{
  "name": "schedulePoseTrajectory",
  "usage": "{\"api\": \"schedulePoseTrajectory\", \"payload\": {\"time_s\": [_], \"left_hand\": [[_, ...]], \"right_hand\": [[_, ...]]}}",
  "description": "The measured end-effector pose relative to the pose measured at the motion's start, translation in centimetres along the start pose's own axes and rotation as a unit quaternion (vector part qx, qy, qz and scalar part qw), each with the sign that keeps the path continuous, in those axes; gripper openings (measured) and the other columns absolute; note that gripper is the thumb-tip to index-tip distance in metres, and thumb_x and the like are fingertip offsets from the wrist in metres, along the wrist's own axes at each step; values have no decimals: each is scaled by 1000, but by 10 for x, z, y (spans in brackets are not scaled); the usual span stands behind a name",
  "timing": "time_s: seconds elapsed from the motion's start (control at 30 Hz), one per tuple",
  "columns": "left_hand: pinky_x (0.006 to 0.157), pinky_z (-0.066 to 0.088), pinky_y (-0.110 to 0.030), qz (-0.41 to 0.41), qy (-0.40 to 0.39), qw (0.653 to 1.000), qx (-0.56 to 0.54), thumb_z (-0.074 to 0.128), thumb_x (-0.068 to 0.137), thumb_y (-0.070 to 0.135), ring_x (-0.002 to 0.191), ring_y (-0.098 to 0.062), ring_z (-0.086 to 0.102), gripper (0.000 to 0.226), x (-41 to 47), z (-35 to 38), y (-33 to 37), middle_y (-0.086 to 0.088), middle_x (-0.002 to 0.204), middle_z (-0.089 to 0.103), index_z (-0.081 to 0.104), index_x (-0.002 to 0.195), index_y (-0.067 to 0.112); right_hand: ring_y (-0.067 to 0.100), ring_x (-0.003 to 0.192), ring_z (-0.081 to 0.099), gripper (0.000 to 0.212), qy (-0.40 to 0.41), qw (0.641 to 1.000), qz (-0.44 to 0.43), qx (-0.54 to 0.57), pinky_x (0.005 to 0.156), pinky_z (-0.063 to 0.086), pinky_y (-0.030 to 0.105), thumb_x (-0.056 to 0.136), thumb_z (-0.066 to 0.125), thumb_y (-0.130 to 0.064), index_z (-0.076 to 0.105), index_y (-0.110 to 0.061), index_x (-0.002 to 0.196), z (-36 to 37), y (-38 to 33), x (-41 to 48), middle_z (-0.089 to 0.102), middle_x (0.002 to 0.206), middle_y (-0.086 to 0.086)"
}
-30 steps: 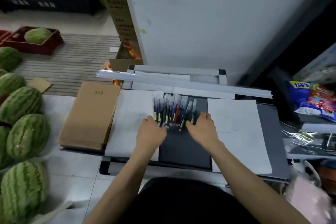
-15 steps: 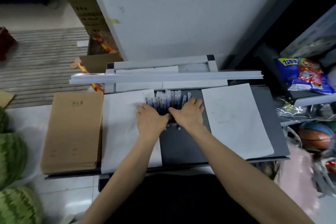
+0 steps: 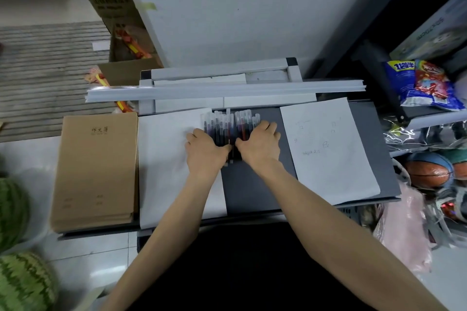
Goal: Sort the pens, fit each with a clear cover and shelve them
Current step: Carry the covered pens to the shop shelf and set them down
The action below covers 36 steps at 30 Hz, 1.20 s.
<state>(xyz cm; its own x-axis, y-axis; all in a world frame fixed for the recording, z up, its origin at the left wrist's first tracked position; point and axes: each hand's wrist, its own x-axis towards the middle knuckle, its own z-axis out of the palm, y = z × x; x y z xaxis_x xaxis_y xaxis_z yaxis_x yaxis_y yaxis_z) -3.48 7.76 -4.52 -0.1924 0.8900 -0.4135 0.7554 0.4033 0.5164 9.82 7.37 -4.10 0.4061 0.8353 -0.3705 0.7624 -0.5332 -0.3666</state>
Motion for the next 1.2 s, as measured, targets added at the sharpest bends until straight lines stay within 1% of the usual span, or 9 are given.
{"api": "schedulePoseTrajectory", "payload": {"time_s": [0.1, 0.2, 0.43, 0.6, 0.8, 0.87, 0.97, 1.07, 1.2], "left_hand": [[91, 45, -44, 7, 9, 1000, -11, 82, 79, 48, 121, -37, 48, 76, 0, 1, -3, -16, 129, 46, 44, 124, 0], [88, 45, -43, -3, 12, 1000, -2, 81, 77, 49, 122, -37, 46, 76, -1, 3, 1, -15, 128, 45, 43, 122, 1], [84, 47, -45, -10, 27, 998, 55, 82, 71, 51, 117, -36, 45, 79, -5, 11, 10, -13, 126, 46, 41, 120, 4], [78, 49, -44, -9, 37, 995, 96, 79, 72, 39, 114, -35, 47, 68, -7, 16, 11, -13, 125, 48, 41, 118, 6], [70, 40, -40, 6, 40, 991, 131, 74, 79, 28, 114, -34, 52, 56, -4, 15, 12, -11, 124, 52, 45, 121, 6], [70, 41, -39, 3, 41, 990, 137, 74, 79, 28, 113, -33, 53, 54, -4, 16, 12, -10, 123, 52, 46, 120, 6], [70, 41, -39, 5, 35, 988, 151, 74, 80, 29, 113, -33, 53, 53, -4, 16, 13, -11, 122, 52, 47, 119, 6], [69, 40, -39, 14, 38, 986, 162, 72, 79, 24, 110, -33, 53, 48, -2, 16, 12, -12, 118, 53, 48, 116, 6], [69, 40, -40, 36, 59, 986, 153, 66, 77, 20, 102, -34, 51, 36, -4, 20, 8, -12, 110, 56, 51, 107, 7]], "right_hand": [[39, 129, 40, 83, 6, 1000, 12, 26, 97, 46, 46, 85, 70, -53, 37, 1, 139, 2, -1, 0, 39, 141, 16], [39, 128, 39, 94, 0, 1000, 19, 25, 97, 47, 47, 81, 70, -64, 36, 0, 141, 4, -6, 0, 37, 140, 14], [38, 127, 43, 78, -9, 1000, -2, -18, 86, 49, 42, 82, 76, -38, 37, 0, 137, 3, -3, 3, 38, 139, 16], [38, 121, 51, 56, -1, 998, -37, -58, 77, 42, 35, 89, 67, -22, 41, 3, 131, 3, 1, 9, 48, 133, 20], [34, 115, 55, 38, 22, 987, -105, -119, 93, 47, 34, 96, 55, -18, 48, 1, 127, 11, 12, 9, 56, 124, 19], [33, 109, 58, 28, 39, 984, -117, -129, 92, 48, 34, 94, 54, -10, 52, 1, 120, 14, 16, 10, 59, 116, 18], [32, 85, 61, 17, 78, 973, -151, -157, 79, 53, 38, 80, 68, -2, 63, 3, 95, 16, 20, 8, 62, 91, 17], [39, 70, 60, 19, 121, 969, -190, -101, 69, 56, 46, 69, 75, 7, 61, 9, 81, 15, 25, 7, 59, 77, 22], [40, 78, 60, 21, 128, 972, -196, -33, 73, 55, 49, 82, 73, 2, 58, 8, 97, 17, 33, 0, 60, 87, 23]]}}
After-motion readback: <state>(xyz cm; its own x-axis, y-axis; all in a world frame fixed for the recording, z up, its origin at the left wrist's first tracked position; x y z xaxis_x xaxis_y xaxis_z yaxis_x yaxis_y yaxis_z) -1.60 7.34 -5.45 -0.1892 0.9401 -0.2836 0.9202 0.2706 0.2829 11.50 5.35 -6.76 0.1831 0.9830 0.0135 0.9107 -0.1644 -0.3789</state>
